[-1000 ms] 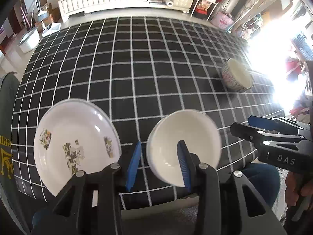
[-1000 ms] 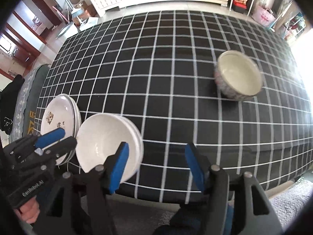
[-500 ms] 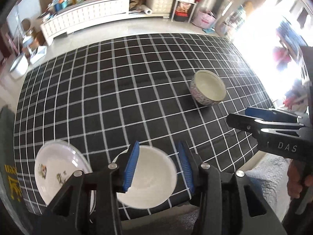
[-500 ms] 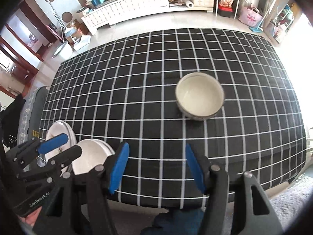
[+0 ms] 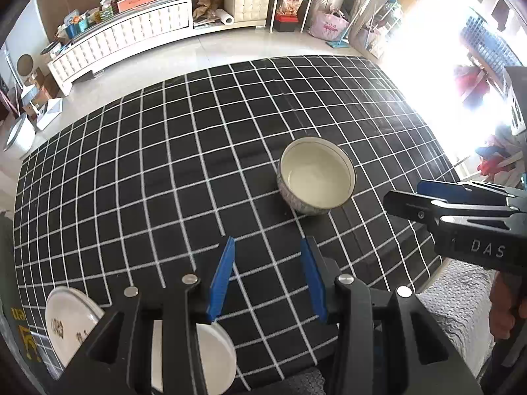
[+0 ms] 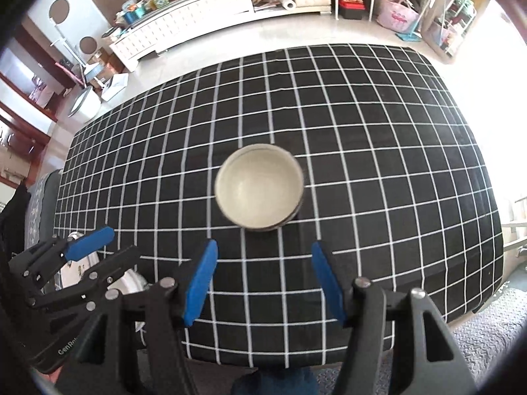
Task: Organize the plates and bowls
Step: 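Move the right gripper over to the floral-patterned bowl, then grasp the rim of the floral-patterned bowl with the right gripper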
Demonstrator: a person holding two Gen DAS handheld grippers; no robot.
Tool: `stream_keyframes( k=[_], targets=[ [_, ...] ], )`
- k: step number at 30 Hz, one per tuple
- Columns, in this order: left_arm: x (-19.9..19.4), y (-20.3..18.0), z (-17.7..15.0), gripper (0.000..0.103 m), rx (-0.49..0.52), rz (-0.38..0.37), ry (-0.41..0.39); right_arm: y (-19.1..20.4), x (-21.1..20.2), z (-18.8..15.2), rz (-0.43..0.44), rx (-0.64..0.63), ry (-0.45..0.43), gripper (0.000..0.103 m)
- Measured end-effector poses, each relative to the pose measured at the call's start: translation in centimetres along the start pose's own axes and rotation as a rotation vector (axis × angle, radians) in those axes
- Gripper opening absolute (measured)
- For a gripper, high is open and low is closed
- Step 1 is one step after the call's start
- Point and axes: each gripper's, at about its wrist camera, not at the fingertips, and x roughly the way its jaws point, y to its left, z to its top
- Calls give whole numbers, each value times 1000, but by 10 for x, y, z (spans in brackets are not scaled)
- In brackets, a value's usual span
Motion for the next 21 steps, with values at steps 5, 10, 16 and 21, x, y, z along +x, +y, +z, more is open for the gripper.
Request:
stream_keyframes(
  k=[5,10,16,21],
  targets=[
    [20,-9,19,39,8,19,12,-19,15,10,5,40,14,65],
    [45,-11,38,39,-8,-4,36,-31,33,21,8,64,33,65],
    [79,-9,52,37,-41,-7,92,-37,53,36,20,78,37,65],
    [102,-12,59,24,-27,-15,102,-37,71,44,12,68,36,48]
  ],
)
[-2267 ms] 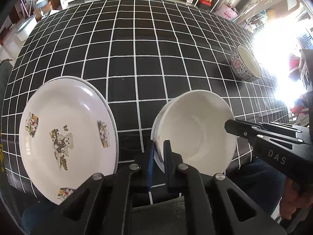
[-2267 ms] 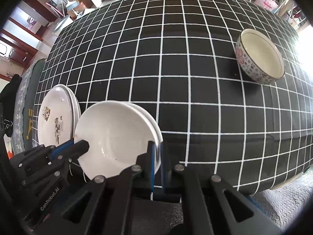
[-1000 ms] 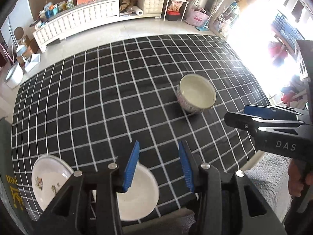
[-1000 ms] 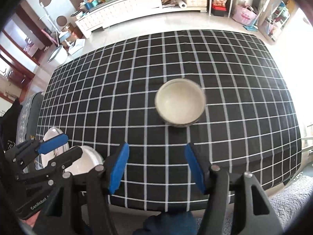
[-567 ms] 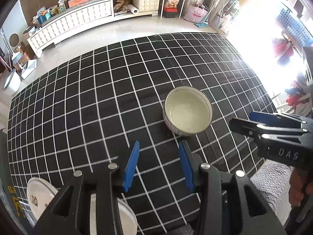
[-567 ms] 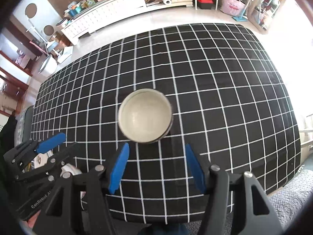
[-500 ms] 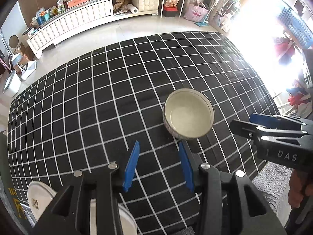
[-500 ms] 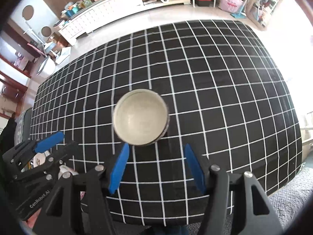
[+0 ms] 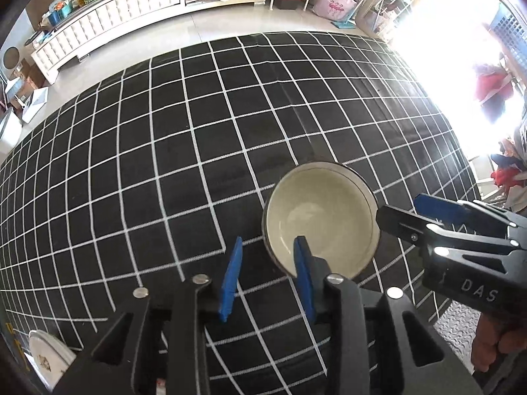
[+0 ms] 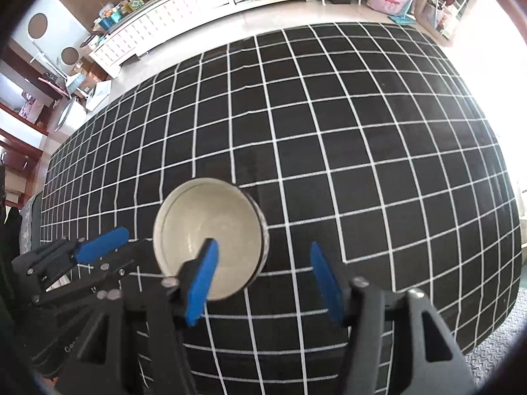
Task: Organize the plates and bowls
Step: 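Grasp the rim of the floral-patterned bowl with the right gripper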
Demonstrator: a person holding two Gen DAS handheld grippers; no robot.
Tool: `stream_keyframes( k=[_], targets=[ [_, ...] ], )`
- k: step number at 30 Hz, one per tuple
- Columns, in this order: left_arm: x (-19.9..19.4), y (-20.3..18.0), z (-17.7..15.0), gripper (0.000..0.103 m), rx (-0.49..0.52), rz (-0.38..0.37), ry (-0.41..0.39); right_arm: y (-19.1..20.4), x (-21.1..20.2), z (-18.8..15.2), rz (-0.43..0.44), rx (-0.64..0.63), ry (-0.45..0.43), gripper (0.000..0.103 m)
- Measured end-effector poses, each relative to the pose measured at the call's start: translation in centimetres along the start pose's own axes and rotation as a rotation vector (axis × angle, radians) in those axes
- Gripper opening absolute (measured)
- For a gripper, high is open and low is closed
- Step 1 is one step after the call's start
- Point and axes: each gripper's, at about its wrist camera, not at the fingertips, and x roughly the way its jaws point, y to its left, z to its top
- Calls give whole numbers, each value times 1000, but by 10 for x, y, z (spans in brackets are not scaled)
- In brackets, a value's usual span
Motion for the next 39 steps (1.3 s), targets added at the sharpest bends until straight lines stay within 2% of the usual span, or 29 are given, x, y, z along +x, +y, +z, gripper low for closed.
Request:
stream_keyframes(
  k=[1,3,9,12,14,20,25,30,34,39],
  targets=[
    [6,0,1,22,0,-7,9,-1,3,0,6,9,7,46],
    [15,1,2,18,0,-19,24,-2,11,1,29,18,24,34],
    [29,1,1,6,7,-3,20,-1,20,0,2,18,40,23],
    [29,3,-3,6,0,-8,12,-5,27,-3,3,35,59,14],
    [29,4,-3,6,-6,-12,12,-5,29,-4,18,43,62,11],
    [29,-8,-7,6,44,51,4,-3,24,-10,0,47,27,10],
    [31,-11,-8,6,23,11,17,-7,22,-17,0,59,26,10],
    [24,-14,-23,6,29,2,32,-10,13,-30,8,70,37,10],
    [10,-14,-39,6,24,2,21,-8,1,-43,5,63,35,10],
    [-18,-1,-62,6,-8,-17,3,13,-24,-54,1,28,14,10]
  ],
)
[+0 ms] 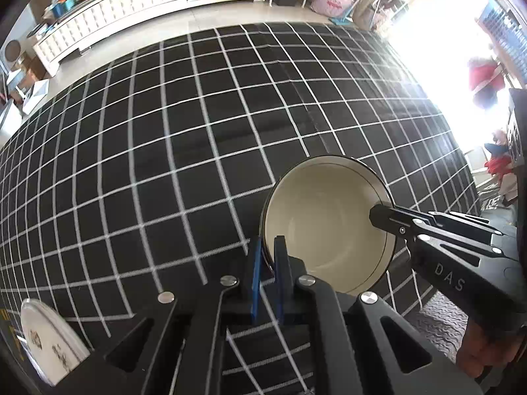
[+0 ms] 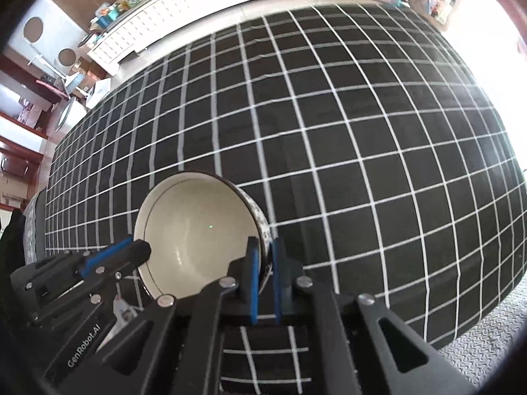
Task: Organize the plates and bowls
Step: 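Grasp the rim of the floral-patterned bowl with the right gripper, then carry the floral-rimmed bowl onto the nested white bowls with both grippers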
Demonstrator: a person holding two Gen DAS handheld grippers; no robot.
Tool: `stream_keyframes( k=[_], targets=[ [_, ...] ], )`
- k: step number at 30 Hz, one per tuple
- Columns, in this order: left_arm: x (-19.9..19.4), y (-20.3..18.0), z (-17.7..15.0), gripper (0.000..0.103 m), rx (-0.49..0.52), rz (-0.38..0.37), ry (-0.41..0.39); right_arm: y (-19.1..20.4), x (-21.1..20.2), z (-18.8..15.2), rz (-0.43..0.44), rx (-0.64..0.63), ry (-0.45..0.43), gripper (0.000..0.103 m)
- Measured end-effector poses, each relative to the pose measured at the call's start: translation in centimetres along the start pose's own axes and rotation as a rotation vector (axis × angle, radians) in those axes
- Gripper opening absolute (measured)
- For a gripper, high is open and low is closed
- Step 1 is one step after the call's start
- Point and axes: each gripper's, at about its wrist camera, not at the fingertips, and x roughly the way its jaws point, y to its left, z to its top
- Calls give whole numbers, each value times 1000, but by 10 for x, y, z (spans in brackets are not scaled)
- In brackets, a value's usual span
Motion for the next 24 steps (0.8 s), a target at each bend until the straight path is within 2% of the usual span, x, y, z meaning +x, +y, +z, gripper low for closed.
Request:
stream_keyframes(
  k=[10,18,24],
  targets=[
    [-68,33,-41,6,-62,4,-81,75,-45,-27,6,-86,-62,10],
    [-101,68,-74,6,-123,17,-128,135,-43,-39,20,-159,-64,10],
    [-114,98,-98,6,-145,38,-137,161,-36,-55,32,-193,-53,10]
  ],
)
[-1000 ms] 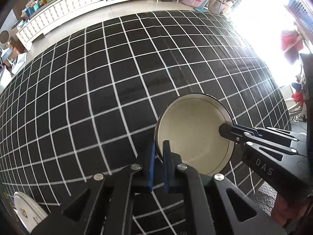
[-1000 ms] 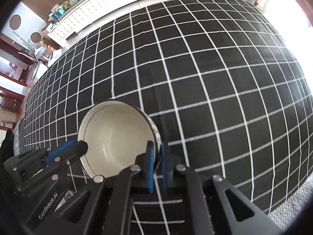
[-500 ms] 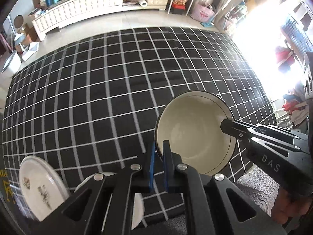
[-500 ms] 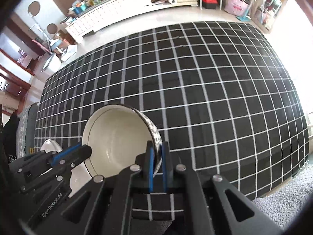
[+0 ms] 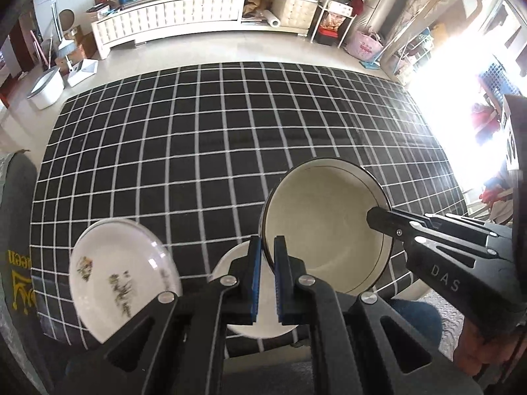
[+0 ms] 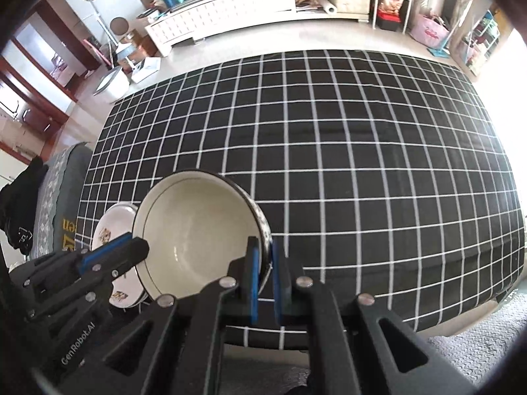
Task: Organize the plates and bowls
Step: 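Carry the floral-rimmed bowl onto the nested white bowls with both grippers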
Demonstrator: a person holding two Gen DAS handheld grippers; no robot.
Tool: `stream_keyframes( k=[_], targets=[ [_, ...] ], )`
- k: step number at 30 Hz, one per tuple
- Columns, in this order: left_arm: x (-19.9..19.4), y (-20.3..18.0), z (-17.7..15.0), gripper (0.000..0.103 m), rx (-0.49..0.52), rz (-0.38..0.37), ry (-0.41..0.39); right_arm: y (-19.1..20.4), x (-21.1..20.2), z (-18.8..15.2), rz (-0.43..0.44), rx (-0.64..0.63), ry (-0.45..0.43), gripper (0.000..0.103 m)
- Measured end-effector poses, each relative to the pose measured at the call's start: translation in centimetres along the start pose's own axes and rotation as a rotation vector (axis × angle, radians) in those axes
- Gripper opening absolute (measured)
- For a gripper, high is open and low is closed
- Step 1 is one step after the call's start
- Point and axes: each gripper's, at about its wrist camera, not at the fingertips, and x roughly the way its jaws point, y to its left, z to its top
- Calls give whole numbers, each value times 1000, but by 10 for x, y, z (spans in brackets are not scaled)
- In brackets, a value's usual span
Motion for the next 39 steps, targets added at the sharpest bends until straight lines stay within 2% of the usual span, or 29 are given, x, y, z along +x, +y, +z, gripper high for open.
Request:
stream_keyframes(
  k=[11,25,39],
  targets=[
    [5,44,-37,6,-36,11,42,31,22,-20,-22,-42,54,10],
    [30,57,-66,6,-35,25,94,37,51,-37,-48,-56,125,10],
    [36,59,-72,6,-27,35,110,35,60,-38,-43,-58,156,10]
  ],
)
